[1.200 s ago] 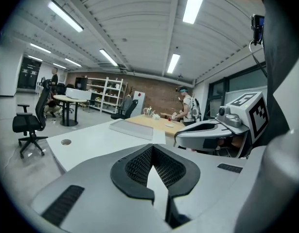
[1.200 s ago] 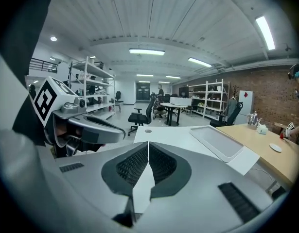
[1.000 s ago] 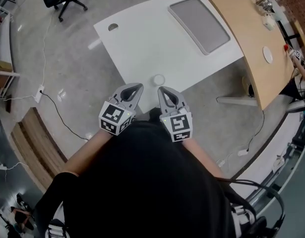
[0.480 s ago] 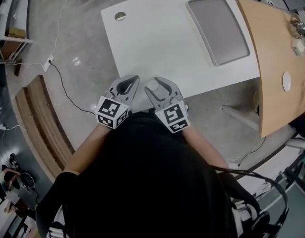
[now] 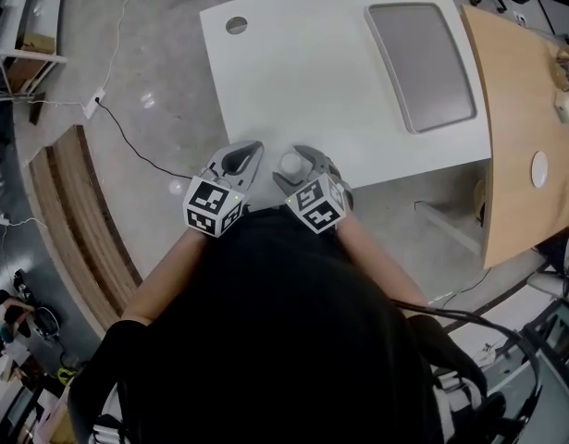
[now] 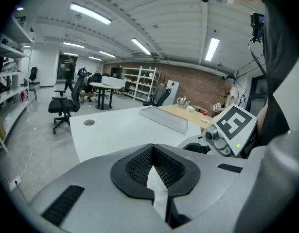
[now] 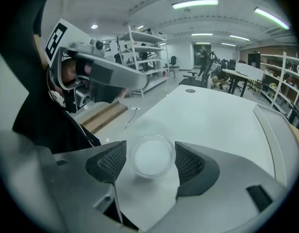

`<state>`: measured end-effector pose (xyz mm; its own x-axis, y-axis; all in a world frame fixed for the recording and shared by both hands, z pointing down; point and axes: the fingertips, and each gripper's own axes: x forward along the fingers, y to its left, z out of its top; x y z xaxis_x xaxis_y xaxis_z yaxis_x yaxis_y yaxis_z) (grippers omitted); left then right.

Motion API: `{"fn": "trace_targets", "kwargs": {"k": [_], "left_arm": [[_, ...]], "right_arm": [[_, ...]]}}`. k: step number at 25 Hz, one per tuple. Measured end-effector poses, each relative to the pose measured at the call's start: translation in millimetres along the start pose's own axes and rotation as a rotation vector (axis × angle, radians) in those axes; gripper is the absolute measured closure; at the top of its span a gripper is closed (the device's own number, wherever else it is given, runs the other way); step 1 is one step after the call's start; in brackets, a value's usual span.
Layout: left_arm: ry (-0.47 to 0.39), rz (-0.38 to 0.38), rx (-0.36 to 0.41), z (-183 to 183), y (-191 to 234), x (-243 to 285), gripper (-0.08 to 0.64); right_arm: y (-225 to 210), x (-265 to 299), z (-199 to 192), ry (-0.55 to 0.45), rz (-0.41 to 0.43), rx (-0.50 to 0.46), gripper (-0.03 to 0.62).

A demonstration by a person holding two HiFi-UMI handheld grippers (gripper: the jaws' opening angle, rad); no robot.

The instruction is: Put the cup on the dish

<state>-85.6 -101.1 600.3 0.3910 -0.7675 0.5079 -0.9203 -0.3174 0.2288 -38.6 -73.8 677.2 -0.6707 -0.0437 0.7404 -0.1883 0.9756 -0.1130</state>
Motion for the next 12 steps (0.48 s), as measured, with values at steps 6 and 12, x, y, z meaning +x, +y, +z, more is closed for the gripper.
{"fn": "trace_targets", "kwargs": {"k": [6,12], "left_arm": [[0.009,-0.056,0.011,-2,3,9,0.555],[0.013,-0.094,-0.003,-4,14,9,0.555]], "right_arm": [[-7,11,-7,0.041,-0.043,0.034,0.336],[-11,13,-5,0.050,-0.103,0.050,0.336]]}}
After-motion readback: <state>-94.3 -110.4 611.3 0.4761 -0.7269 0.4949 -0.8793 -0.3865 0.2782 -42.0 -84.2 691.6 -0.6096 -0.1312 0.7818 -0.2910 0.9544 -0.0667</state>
